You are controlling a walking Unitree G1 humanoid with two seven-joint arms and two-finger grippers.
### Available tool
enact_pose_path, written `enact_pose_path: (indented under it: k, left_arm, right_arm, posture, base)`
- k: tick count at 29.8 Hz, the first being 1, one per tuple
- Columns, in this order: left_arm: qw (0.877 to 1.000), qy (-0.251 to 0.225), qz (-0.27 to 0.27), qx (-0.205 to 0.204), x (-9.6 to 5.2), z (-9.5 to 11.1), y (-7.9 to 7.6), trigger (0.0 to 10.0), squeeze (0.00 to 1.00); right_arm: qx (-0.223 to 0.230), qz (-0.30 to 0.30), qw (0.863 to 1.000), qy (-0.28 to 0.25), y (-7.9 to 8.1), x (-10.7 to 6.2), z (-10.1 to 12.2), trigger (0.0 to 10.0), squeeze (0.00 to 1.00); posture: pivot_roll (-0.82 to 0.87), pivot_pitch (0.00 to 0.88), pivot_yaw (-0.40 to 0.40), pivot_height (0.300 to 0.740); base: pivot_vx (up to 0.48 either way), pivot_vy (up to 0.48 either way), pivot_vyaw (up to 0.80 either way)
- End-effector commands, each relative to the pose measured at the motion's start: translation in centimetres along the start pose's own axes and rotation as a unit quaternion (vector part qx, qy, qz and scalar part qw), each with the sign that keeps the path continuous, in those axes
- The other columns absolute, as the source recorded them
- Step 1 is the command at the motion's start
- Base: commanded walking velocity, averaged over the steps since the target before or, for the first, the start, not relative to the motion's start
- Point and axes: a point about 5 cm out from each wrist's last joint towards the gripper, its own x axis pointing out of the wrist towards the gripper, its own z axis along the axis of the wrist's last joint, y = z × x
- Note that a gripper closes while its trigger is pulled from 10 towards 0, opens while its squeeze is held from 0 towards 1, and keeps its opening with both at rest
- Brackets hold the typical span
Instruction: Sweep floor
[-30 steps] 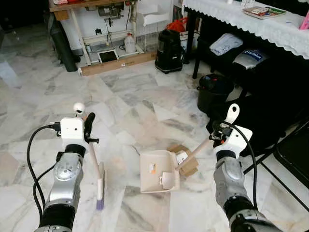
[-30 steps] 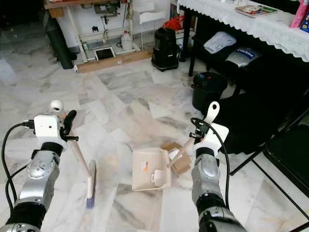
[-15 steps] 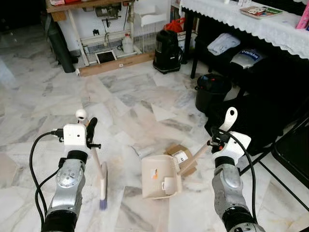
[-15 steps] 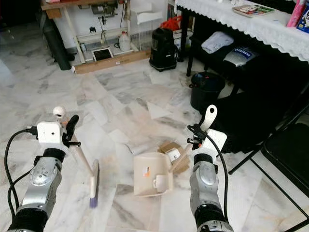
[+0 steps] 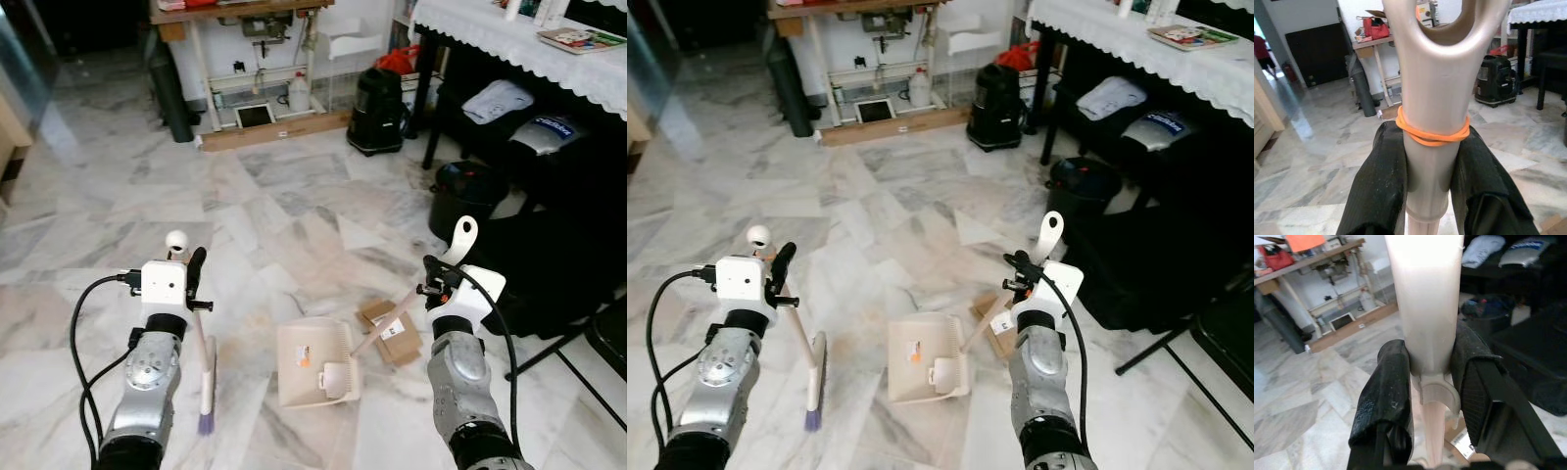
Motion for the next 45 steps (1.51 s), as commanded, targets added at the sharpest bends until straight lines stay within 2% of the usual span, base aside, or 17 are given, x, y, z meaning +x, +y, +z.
enact_pose_path:
  k: [1,5,13,18,19,23,24,30,37,45]
  left_arm:
    - [1.0,-0.027,0.011,0.009,0.6,1.3,0.2,10.0,0.0]
    - [1.0,-0.014,0.009,0.015,0.2,0.6,0.0,10.0,0.0]
    - [1.0,-0.01,0.03,0.002,-0.1,0.6,0.0,10.0,0.0]
    - [1.0,-0.014,0.025,0.0,0.1,0.8,-0.4,10.0,0.0]
    - [0.999,-0.013,0.032,-0.018,0.2,0.9,-0.6,10.0,0.0]
    - [0.999,-0.014,0.027,-0.031,0.4,1.0,-1.0,10.0,0.0]
    - [0.999,-0.018,0.016,-0.03,0.5,1.2,-1.7,10.0,0.0]
    - [0.999,-0.018,0.016,-0.037,0.8,1.4,-2.5,10.0,0.0]
    - [0.999,-0.011,0.015,-0.037,1.4,1.3,-2.7,10.0,0.0]
    - [0.999,-0.004,0.008,-0.037,1.3,1.0,-3.1,10.0,0.0]
  right_arm:
    - [0.003,0.019,0.999,-0.032,1.1,0.4,1.5,10.0,0.0]
    - [0.001,0.012,1.0,-0.023,0.7,0.2,1.1,10.0,0.0]
    - [-0.004,0.015,1.0,-0.022,0.7,0.6,1.7,10.0,0.0]
    - [-0.003,0.023,0.999,-0.023,1.1,0.7,1.8,10.0,0.0]
    - [-0.001,0.025,0.999,-0.02,1.3,0.6,1.7,10.0,0.0]
    - [0.001,0.03,0.999,-0.015,1.6,0.5,1.5,10.0,0.0]
    - [-0.002,0.036,0.999,-0.012,1.8,0.5,1.4,10.0,0.0]
    - [-0.005,0.032,0.999,-0.011,1.4,0.6,1.4,10.0,0.0]
    - [-0.002,0.03,0.999,-0.013,1.5,0.7,1.5,10.0,0.0]
    - [-0.003,0.025,1.0,-0.011,1.3,0.5,1.2,10.0,0.0]
  posture:
    - [0.02,0.0,0.019,0.74]
    - [0.02,0.0,0.009,0.74]
    - [0.04,0.0,-0.024,0.74]
    - [0.05,0.0,-0.031,0.74]
    - [0.06,0.0,-0.041,0.74]
    - [0.06,0.0,-0.049,0.74]
    - [0.06,0.0,-0.051,0.74]
    - [0.07,0.0,-0.05,0.74]
    - [0.06,0.0,-0.034,0.74]
    - [0.06,0.0,-0.031,0.74]
  base:
    - [0.0,0.0,0.8]
    - [0.0,0.0,0.8]
    - [0.0,0.0,0.8]
    - [0.0,0.0,0.8]
    - [0.0,0.0,0.8]
    - [0.0,0.0,0.8]
    - [0.0,0.0,0.8]
    - [0.0,0.0,0.8]
    - [0.0,0.0,0.8]
    - [0.0,0.0,0.8]
